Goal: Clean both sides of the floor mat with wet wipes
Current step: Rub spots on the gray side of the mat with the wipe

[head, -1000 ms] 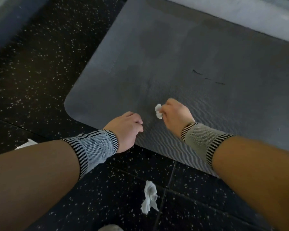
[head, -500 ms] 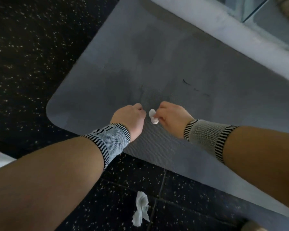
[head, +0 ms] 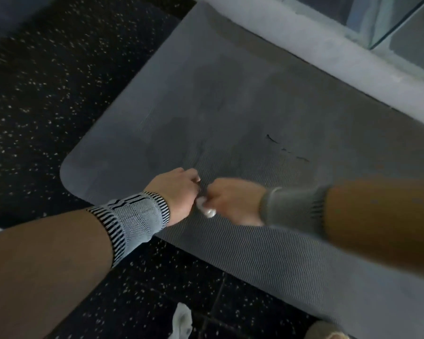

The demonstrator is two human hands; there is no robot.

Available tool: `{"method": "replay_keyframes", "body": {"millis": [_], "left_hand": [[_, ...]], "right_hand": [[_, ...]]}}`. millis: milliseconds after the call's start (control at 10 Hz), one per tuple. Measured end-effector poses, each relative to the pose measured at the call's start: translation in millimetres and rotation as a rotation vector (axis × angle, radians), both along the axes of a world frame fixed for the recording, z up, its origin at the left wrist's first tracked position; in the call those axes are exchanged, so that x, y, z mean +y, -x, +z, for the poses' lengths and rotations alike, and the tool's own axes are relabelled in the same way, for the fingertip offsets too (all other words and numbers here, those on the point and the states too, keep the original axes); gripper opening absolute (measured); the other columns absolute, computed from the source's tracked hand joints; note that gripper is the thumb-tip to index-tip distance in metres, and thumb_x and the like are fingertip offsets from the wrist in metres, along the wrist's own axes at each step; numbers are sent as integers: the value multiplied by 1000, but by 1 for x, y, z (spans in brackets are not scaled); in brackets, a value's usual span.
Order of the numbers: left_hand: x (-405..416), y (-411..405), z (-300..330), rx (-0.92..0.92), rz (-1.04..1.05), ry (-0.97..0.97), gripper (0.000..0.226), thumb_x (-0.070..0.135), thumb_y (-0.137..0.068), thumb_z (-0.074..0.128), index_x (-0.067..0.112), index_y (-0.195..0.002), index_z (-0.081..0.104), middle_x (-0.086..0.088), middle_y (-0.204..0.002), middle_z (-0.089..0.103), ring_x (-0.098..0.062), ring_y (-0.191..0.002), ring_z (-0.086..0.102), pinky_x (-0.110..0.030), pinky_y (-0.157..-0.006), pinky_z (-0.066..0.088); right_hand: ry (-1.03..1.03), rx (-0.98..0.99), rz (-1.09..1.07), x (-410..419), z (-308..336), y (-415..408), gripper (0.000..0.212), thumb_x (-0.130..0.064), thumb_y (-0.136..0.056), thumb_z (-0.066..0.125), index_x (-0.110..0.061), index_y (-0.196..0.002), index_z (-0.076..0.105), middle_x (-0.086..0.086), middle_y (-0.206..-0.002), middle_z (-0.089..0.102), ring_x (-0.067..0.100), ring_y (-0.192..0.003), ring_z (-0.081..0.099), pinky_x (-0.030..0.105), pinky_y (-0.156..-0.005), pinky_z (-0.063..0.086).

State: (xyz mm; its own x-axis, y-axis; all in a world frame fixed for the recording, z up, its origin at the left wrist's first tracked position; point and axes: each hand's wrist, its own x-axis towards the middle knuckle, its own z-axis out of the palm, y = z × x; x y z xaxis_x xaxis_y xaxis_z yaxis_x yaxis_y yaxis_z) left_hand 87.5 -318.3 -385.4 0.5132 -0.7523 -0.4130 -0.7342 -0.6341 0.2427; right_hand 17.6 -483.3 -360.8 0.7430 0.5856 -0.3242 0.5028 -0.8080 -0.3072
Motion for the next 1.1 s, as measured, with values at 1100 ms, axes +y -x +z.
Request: {"method": "replay_keyframes", "body": {"millis": [1100], "left_hand": [[-47, -3, -1, -67, 279, -198, 55, 26, -93, 47, 32, -147, 36, 13, -154, 19, -19, -138, 19, -37, -100, 44]], "right_hand": [[-163, -309, -444, -107, -54, -57, 21, -11, -94, 45, -9, -102, 65, 9, -110, 54, 29, -105, 48, 39, -86, 42]]}}
